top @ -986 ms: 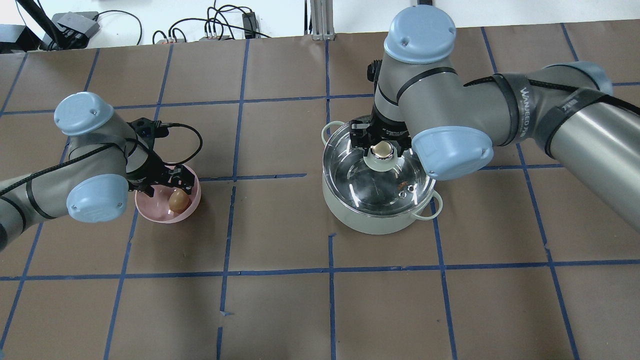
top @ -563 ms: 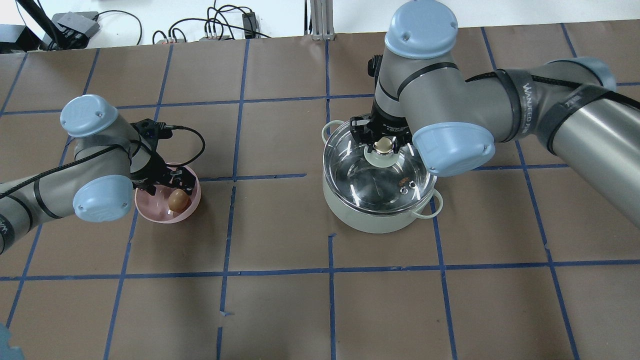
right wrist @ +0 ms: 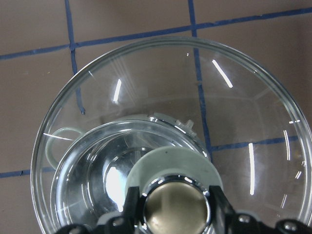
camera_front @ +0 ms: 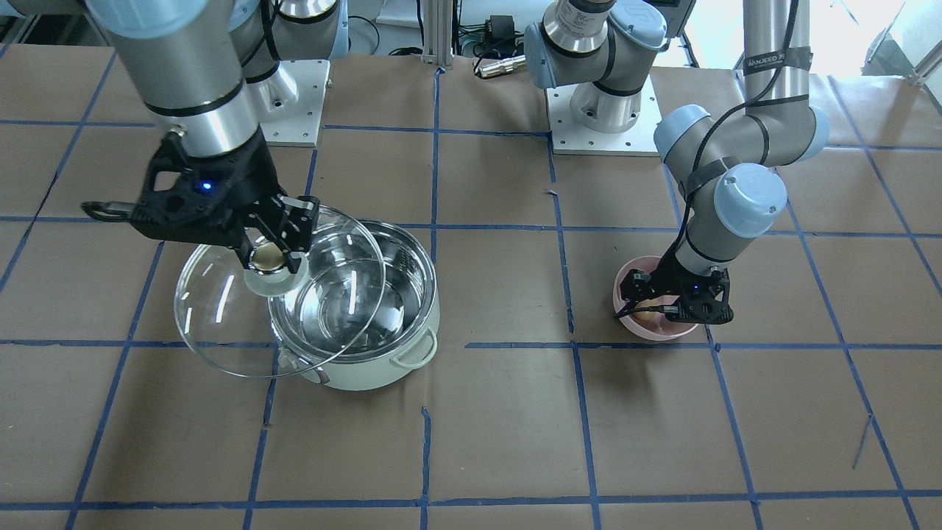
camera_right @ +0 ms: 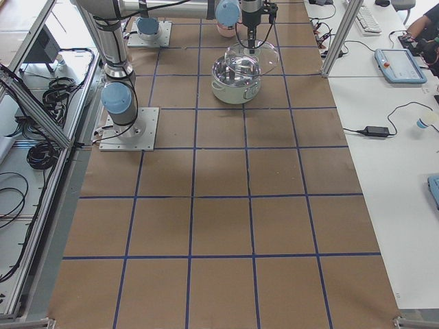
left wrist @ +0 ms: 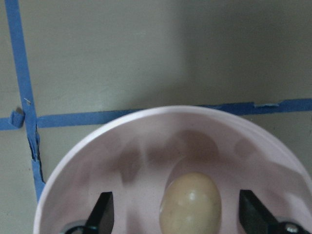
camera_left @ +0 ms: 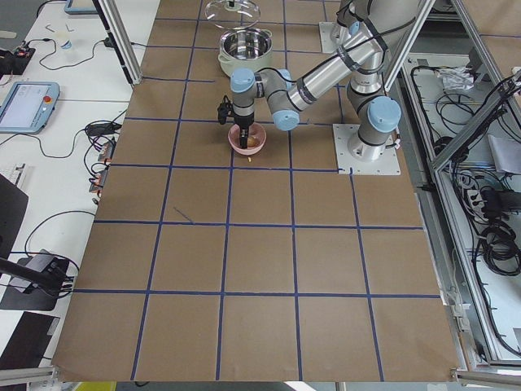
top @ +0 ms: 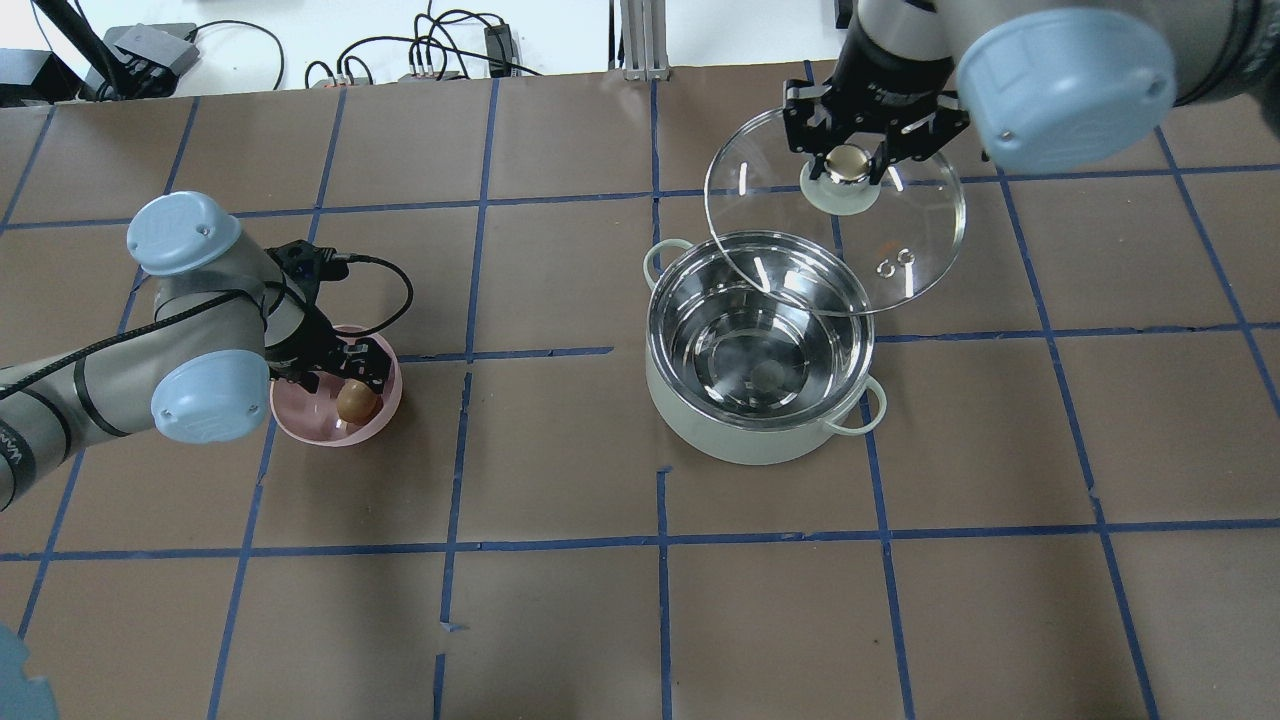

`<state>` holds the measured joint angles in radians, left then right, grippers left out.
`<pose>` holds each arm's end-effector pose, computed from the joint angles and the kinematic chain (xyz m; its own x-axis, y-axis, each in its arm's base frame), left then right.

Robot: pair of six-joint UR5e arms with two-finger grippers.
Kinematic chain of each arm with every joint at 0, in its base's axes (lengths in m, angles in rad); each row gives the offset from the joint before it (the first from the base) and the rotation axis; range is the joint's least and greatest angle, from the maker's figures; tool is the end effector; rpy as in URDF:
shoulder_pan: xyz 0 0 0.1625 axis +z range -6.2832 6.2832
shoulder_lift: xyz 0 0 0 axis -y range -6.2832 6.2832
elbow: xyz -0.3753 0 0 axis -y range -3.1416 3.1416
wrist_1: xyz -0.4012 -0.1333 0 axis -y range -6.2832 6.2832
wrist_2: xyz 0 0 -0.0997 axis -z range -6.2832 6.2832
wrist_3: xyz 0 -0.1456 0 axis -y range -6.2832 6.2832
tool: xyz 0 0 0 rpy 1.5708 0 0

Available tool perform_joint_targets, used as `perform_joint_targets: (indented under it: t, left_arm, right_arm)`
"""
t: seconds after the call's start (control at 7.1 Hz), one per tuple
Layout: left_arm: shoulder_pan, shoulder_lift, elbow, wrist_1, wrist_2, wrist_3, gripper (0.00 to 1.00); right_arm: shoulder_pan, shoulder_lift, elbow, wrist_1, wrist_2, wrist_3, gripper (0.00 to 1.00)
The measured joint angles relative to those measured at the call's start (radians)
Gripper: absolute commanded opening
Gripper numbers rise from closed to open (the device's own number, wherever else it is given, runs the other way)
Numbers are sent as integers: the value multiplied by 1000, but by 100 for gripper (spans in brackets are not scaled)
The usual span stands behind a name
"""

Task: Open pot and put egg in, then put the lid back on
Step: 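Lift the glass lid off the pot with the right gripper, moving it farther away, then lift the egg out of the pink bowl with the left gripper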

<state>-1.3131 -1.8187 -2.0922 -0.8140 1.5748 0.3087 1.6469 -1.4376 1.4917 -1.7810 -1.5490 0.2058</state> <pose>-0.0065 -0.4962 0.1004 -0.9987 0.0510 0.0000 0.0510 0.9986 0.0131 0.1795 -0.5595 0.3845 -0.9909 0.1236 -0.0528 0.1301 0.9804 -0.1478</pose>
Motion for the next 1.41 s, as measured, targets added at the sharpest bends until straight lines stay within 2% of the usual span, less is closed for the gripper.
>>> perform_joint_targets:
  t: [0.28, 0.7, 1.27, 1.41]
  left_arm:
    - [0, 0, 0, -1, 2, 0, 86]
    - [0, -1, -1, -5, 4, -5, 83]
    - [0, -5, -7, -9, 5, -7, 54]
    - [0, -5, -8, -10, 5, -8, 43]
  right_arm:
    - [-61, -18, -15, 28, 4, -51, 46]
    - [-80, -23, -19, 32, 4, -63, 46]
    - [-76, -26, -17, 29, 5, -67, 46]
    - [-75, -26, -14, 26, 5, -68, 46]
